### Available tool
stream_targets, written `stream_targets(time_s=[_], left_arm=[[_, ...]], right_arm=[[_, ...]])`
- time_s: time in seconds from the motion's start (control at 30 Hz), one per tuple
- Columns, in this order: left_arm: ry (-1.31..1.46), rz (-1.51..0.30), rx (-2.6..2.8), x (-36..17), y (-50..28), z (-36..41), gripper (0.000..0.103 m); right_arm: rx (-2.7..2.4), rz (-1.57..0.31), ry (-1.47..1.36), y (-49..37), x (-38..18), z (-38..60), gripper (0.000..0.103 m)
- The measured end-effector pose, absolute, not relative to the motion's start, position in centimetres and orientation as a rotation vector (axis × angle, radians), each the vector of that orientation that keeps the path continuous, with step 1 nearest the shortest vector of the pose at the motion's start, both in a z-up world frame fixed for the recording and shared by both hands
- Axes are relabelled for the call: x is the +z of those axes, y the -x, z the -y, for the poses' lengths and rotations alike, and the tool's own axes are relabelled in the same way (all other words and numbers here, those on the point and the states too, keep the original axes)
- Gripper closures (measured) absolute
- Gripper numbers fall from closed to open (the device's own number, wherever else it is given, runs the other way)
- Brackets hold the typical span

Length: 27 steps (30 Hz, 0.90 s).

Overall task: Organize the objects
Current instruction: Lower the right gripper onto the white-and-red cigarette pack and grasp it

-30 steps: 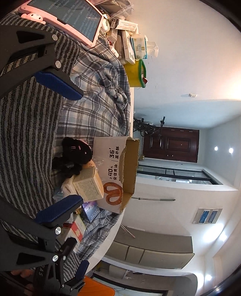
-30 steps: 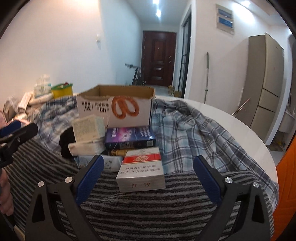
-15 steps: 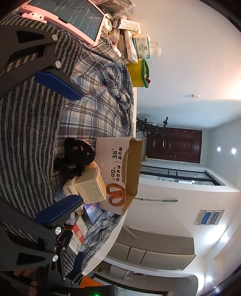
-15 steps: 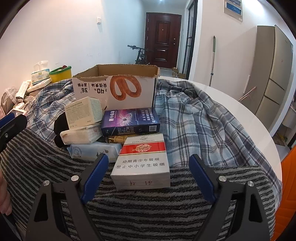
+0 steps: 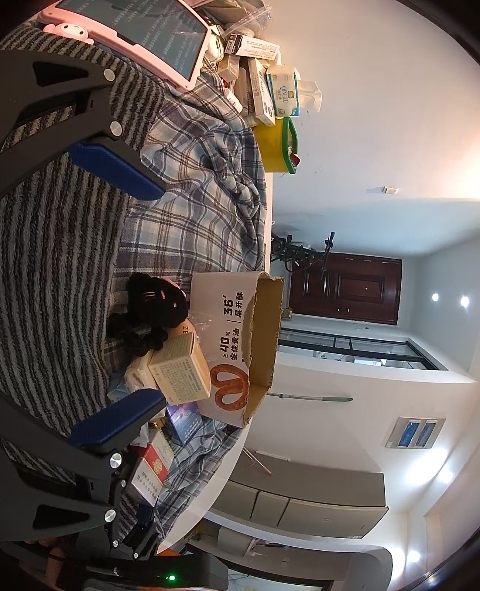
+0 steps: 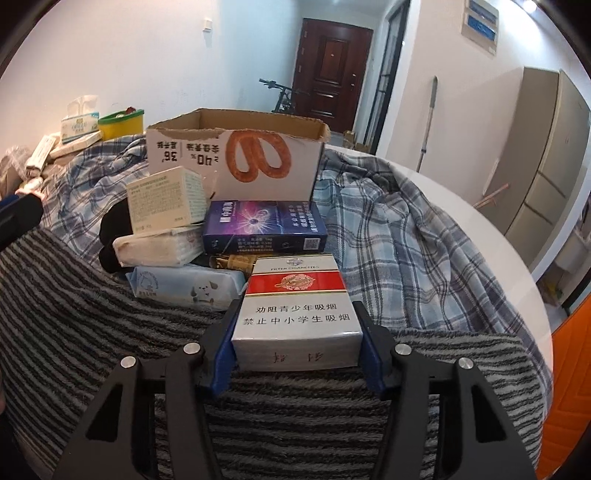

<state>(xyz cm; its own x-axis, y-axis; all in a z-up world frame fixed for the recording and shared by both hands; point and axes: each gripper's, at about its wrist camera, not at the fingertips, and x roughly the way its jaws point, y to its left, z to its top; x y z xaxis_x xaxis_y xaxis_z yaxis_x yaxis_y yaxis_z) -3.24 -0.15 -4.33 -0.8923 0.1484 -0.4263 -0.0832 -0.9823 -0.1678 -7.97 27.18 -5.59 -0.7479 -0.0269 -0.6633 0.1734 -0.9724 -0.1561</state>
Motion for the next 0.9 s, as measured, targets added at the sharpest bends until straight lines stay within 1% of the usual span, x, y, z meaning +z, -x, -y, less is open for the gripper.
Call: stream_targets(time_s=[0.1,0.3,0.6,0.8,0.9], left_arm=[[0.671,0.227,2.939,-4.3,3.2,0.2,0.0],[0.669,0.232,2.941,-4.3,3.2,0.5,0.0],[0.681,0.222,2.95,-4.3,3.2,0.6,0.0],[0.672,0.12,2.972,-3.8,2.9,-0.7,0.0],[0.678,0.064,2.979,-3.7,2.9,-1.5,0.0]], right_arm=[[-2.86,-0.34,-1.024,7.6,-5.2,-27.0,0.048],[-2.886,-0.233,-0.977,7.2,-4.1,-28.3,0.048],[-2.997,-0.197,-0.775,6.7,-0.7,-29.9,0.048],[-3.102,-0.216,-0.541,6.5,1.4,-30.4,0.048],[-3.133,-0.189,-0.413,6.4,1.8,-30.7,0.048]])
